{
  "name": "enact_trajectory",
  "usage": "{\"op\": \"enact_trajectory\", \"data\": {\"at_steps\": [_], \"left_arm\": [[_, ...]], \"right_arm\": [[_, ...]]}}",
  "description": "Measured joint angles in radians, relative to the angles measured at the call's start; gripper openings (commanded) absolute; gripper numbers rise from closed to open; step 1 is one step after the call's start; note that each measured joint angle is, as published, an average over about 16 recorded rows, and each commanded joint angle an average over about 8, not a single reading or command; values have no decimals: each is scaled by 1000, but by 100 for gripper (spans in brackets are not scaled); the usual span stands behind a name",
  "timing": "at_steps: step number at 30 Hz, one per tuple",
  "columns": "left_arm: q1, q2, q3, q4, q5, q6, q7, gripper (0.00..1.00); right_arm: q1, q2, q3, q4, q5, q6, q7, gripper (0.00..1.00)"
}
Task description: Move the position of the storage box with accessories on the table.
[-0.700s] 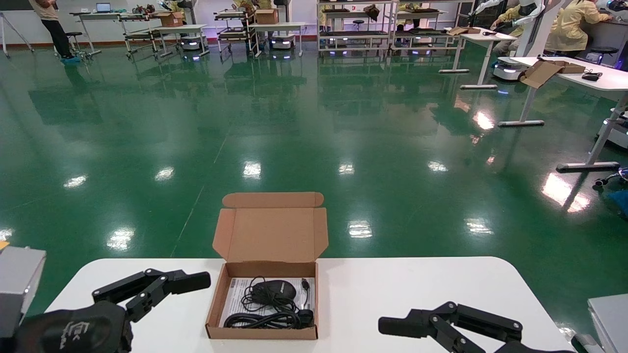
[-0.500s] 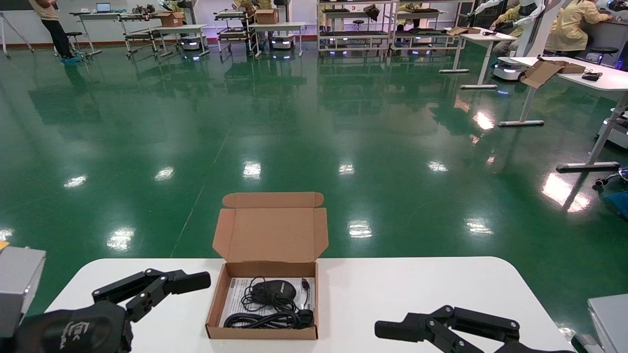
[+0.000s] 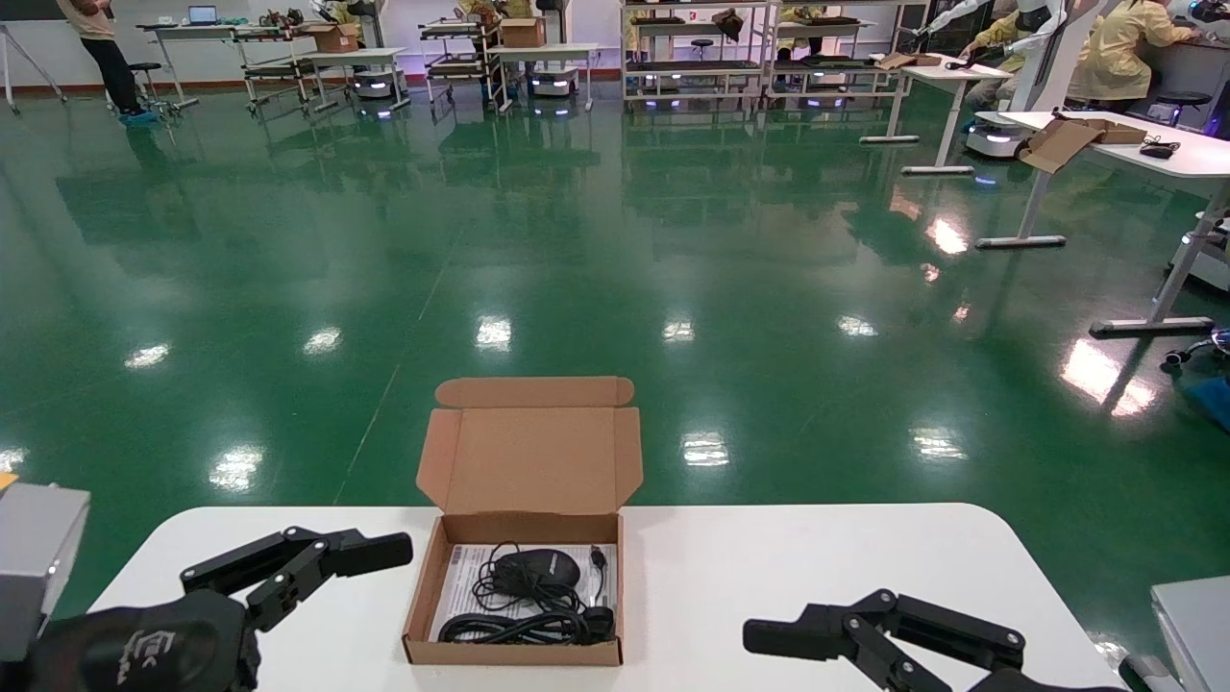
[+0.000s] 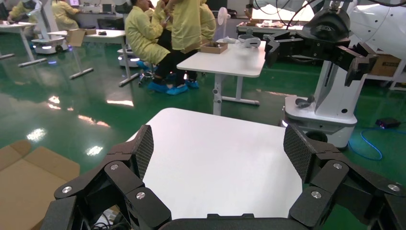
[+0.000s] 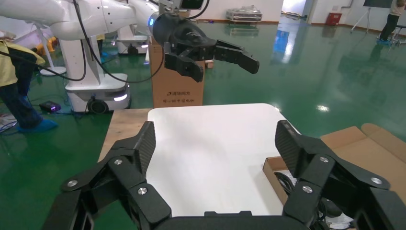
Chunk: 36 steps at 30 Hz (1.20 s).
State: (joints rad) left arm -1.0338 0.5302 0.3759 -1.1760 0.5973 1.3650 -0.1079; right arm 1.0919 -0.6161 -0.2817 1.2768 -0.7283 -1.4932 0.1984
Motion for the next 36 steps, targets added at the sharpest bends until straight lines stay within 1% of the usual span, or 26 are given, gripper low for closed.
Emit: {"op": "enact_trajectory", "data": {"at_steps": [2, 5, 10, 14, 17, 21, 25, 29, 33, 36], "left_arm": [[0, 0, 0, 0, 0, 0, 0, 100], [0, 0, 0, 0, 0, 0, 0, 100], [0, 0, 0, 0, 0, 0, 0, 100], [0, 0, 0, 0, 0, 0, 0, 100], [0, 0, 0, 0, 0, 0, 0, 100], [0, 0, 0, 0, 0, 0, 0, 100], [0, 0, 0, 0, 0, 0, 0, 100], [0, 0, 0, 0, 0, 0, 0, 100], [0, 0, 0, 0, 0, 0, 0, 100], [0, 0, 0, 0, 0, 0, 0, 100]], "right_arm": [[30, -9, -7, -10, -6, -2, 18, 100], [107, -37, -26, -48, -27, -6, 55, 100], [295, -128, -77, -182, -99, 5, 122, 100], [479, -235, -133, -349, -187, 32, 165, 100], [606, -329, -175, -502, -260, 68, 174, 100], [725, -454, -219, -709, -343, 141, 151, 100], [795, -565, -248, -888, -400, 225, 114, 100], [826, -651, -262, -1021, -426, 310, 79, 100], [824, -709, -266, -1098, -425, 391, 58, 100], [806, -735, -269, -1120, -415, 450, 54, 100]]}}
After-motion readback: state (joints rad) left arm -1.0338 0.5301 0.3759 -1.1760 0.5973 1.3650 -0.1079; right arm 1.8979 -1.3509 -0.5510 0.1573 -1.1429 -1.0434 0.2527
